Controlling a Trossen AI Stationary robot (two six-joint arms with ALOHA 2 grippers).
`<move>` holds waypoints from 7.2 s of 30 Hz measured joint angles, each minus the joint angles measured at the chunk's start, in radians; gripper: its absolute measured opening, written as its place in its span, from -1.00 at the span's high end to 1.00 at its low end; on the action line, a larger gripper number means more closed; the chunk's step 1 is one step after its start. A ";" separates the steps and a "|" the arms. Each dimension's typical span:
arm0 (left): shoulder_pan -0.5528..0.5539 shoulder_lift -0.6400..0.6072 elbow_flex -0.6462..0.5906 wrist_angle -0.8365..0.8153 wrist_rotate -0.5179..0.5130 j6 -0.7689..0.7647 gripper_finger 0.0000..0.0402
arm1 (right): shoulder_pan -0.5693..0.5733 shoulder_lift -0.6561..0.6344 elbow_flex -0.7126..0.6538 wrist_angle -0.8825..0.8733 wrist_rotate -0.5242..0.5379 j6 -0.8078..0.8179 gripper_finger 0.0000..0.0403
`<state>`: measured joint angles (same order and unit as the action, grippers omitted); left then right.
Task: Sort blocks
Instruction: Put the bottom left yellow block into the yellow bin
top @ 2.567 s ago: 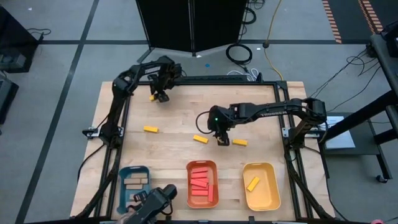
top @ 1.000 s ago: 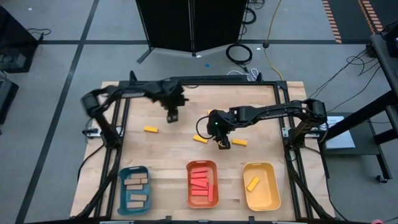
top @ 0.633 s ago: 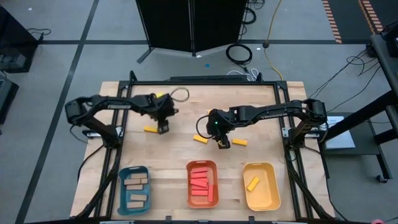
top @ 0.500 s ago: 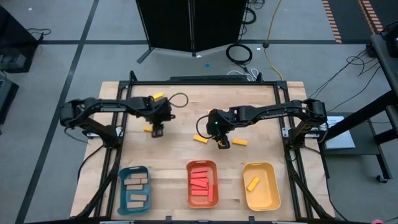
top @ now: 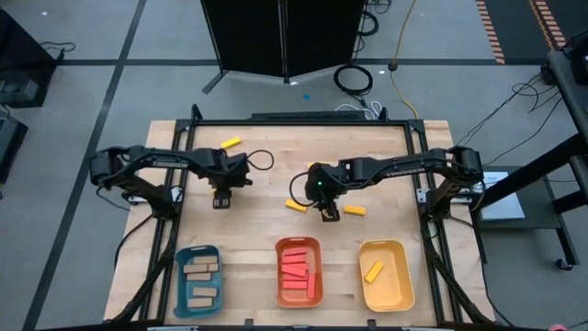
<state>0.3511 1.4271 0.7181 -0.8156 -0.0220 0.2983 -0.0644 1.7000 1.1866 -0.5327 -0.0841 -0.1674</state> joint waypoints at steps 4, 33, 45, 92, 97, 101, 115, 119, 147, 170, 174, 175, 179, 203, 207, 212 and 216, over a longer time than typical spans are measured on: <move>0.000 0.051 0.000 0.000 0.014 0.006 0.20 | 0.007 0.000 0.000 -0.015 0.000 0.012 0.04; -0.009 -0.085 0.103 0.218 0.262 -0.063 0.53 | 0.007 0.000 0.000 -0.071 0.007 0.023 0.04; -0.076 -0.376 -0.280 1.343 0.361 -0.359 0.52 | -0.001 0.000 0.000 0.320 0.005 0.030 0.04; -0.268 -0.042 -0.377 2.042 0.092 -0.337 0.46 | 0.001 0.062 0.000 0.693 0.079 0.164 0.61; -0.269 -0.050 -0.377 2.020 0.101 -0.337 0.23 | -0.002 0.036 0.000 0.611 0.080 0.165 0.61; -0.269 -0.099 -0.377 1.994 0.104 -0.288 0.05 | -0.017 -0.046 0.000 0.462 0.090 0.180 0.61; -0.244 -0.307 -0.377 1.693 -0.090 -0.237 -0.05 | 0.080 -0.374 -0.021 -0.556 -0.209 0.418 0.51; -0.245 -0.297 -0.377 1.669 -0.128 -0.234 -0.05 | 0.225 -0.459 -0.112 -0.630 -0.230 0.652 0.69; -0.233 -0.296 -0.377 1.662 -0.106 -0.241 -0.05 | 0.376 -0.559 -0.480 -0.625 0.079 1.236 0.44; -0.231 -0.296 -0.377 1.514 -0.104 -0.174 -0.05 | 0.302 -0.552 -0.491 -0.611 0.032 2.044 -0.08; -0.218 -0.296 -0.378 1.473 -0.104 -0.159 -0.05 | 0.349 -0.511 -0.491 -0.609 0.083 2.168 -0.08; -0.212 -0.296 -0.378 1.467 -0.101 -0.159 -0.05 | 0.357 -0.499 -0.492 -0.611 0.093 2.179 -0.07; -0.187 -0.296 -0.378 1.461 -0.039 -0.156 -0.05 | 0.371 -0.471 -0.531 -0.570 0.104 2.180 -0.05; -0.141 -0.296 -0.378 1.579 0.098 -0.125 -0.05 | 0.408 -0.478 -0.664 -0.287 0.095 2.219 0.32; -0.141 -0.296 -0.378 1.588 0.098 -0.125 -0.05 | 0.406 -0.479 -0.638 -0.302 0.115 2.181 0.56; -0.141 -0.296 -0.378 1.591 0.099 -0.130 -0.05 | 0.400 -0.479 -0.580 -0.301 0.174 2.128 0.65; -0.141 -0.296 -0.378 1.595 0.098 -0.133 -0.05 | 0.378 -0.479 -0.501 -0.304 0.216 2.058 0.57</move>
<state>0.2100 1.1309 0.3405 0.7795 0.0763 0.1658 0.3137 1.2213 0.6860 -0.8371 0.1314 1.8907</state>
